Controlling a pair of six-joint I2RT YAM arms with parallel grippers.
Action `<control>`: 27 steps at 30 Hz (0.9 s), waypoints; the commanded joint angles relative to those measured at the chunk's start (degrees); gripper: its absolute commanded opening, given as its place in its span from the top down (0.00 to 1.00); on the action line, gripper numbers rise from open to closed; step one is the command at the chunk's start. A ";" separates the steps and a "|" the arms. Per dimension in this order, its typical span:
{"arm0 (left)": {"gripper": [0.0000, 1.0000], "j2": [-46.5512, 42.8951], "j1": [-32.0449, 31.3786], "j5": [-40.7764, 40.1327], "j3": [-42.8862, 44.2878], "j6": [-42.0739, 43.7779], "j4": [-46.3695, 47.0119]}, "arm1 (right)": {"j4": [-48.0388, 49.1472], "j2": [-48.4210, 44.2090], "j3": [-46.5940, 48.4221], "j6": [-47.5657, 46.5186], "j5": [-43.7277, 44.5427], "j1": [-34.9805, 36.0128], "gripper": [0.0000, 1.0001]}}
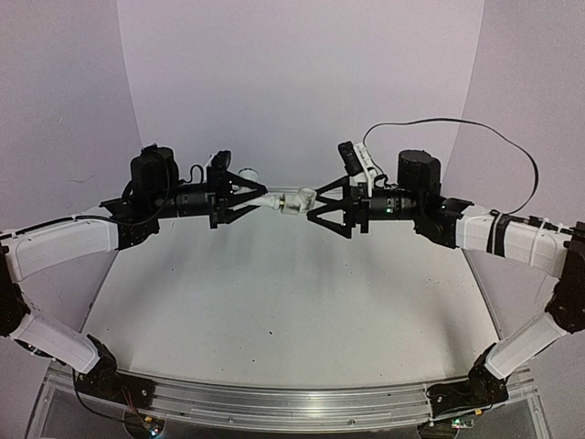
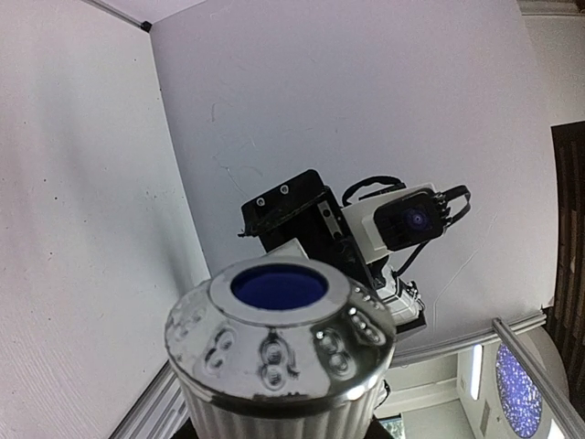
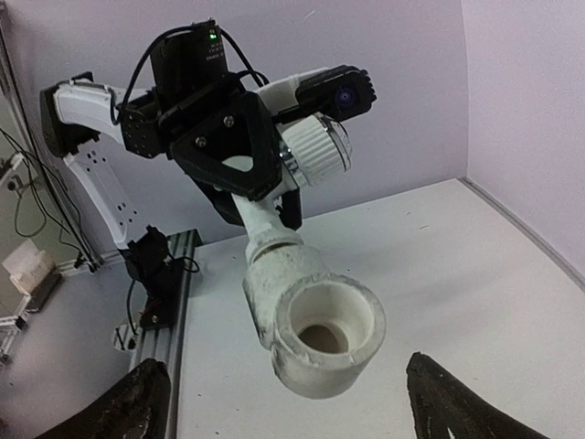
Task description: Install the water faucets
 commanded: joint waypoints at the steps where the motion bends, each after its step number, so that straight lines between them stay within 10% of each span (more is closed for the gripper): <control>1: 1.00 -2.10 -0.41 2.07 1.50 0.34 5.65 | 11.09 2.71 3.06 9.97 -7.35 0.86 0.17; 10: 1.00 0.89 -0.43 6.69 3.74 2.96 6.79 | 19.16 6.32 3.82 19.67 -9.18 1.38 0.44; 19: 1.00 2.94 -0.41 11.26 6.85 18.00 7.48 | 28.12 10.36 4.23 40.20 -8.84 1.38 1.00; 27: 1.00 -10.83 -2.78 16.58 -4.23 99.39 6.27 | 30.17 19.07 6.93 77.18 -12.52 0.51 1.00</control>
